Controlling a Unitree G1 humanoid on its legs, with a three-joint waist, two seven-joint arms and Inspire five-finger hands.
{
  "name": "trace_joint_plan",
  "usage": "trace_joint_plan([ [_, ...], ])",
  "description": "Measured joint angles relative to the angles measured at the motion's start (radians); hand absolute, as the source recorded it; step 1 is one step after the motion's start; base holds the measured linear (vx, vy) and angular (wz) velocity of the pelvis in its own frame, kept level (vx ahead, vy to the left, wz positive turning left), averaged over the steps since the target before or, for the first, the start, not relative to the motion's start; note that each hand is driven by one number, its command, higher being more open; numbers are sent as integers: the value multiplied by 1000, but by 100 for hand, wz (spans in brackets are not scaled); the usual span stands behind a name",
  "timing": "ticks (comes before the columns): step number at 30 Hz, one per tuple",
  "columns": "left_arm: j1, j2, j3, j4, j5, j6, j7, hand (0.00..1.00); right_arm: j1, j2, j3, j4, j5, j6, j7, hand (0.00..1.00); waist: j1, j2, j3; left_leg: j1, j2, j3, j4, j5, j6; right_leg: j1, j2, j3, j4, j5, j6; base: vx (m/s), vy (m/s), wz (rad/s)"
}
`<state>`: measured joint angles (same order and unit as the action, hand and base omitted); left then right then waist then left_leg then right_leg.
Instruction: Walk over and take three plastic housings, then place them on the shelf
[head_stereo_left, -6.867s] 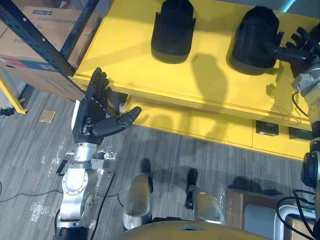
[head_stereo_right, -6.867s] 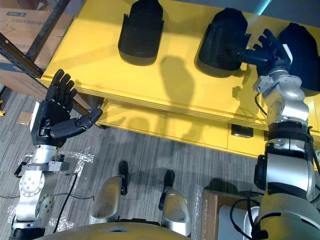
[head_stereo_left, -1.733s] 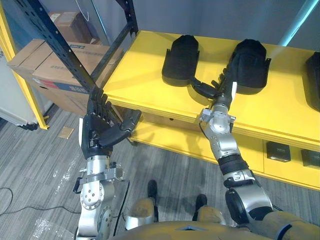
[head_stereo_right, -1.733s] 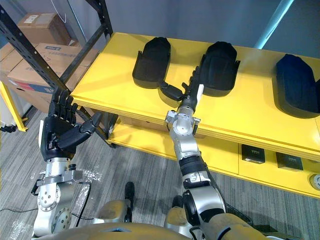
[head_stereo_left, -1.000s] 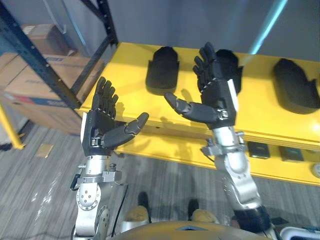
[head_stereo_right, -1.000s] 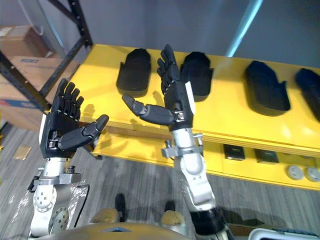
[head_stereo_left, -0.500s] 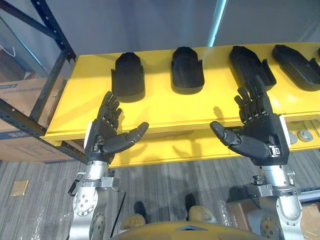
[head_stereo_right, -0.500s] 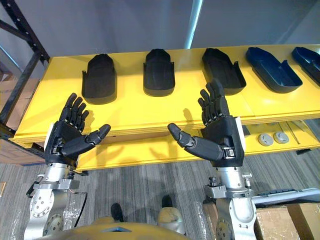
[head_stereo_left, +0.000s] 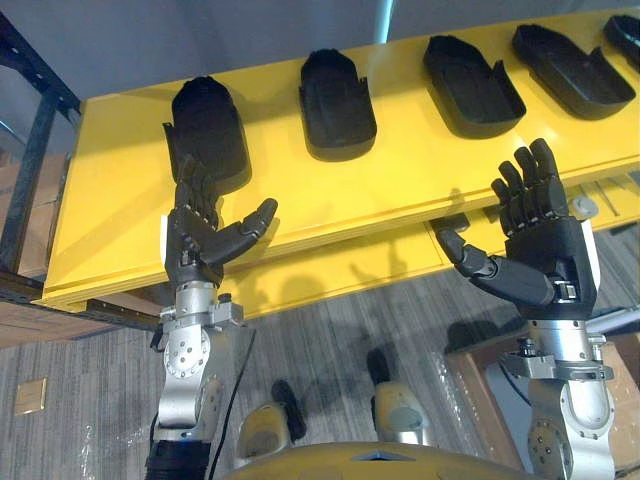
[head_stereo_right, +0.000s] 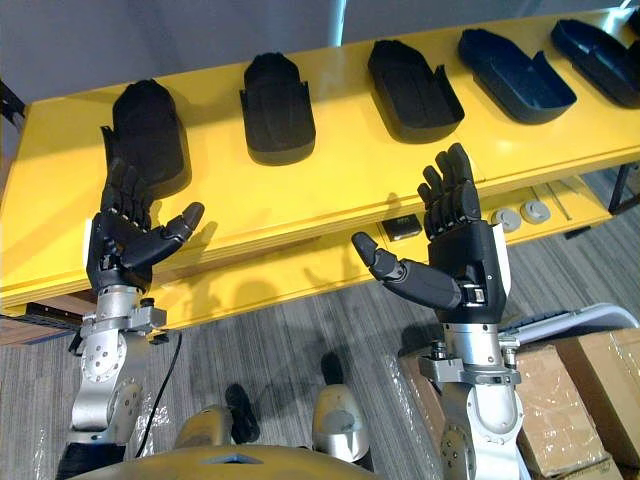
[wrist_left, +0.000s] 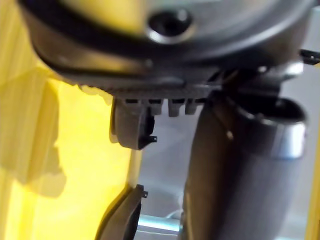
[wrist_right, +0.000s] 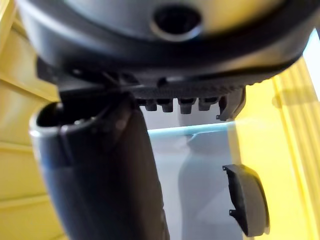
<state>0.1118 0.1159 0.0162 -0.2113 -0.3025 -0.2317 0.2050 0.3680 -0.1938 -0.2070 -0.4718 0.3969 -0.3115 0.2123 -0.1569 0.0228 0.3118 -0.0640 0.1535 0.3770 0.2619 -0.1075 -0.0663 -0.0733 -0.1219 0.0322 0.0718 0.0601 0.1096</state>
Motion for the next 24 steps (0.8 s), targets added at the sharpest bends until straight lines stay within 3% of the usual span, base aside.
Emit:
trace_joint_plan([
  [24, -76, -1, 51, 94, 49, -10, 144, 100, 0, 1, -17, 7, -36, -1, 24, 100, -15, 14, 29, -6, 12, 14, 54, -34, 3, -12, 3, 20, 21, -12, -5, -6, 8, -2],
])
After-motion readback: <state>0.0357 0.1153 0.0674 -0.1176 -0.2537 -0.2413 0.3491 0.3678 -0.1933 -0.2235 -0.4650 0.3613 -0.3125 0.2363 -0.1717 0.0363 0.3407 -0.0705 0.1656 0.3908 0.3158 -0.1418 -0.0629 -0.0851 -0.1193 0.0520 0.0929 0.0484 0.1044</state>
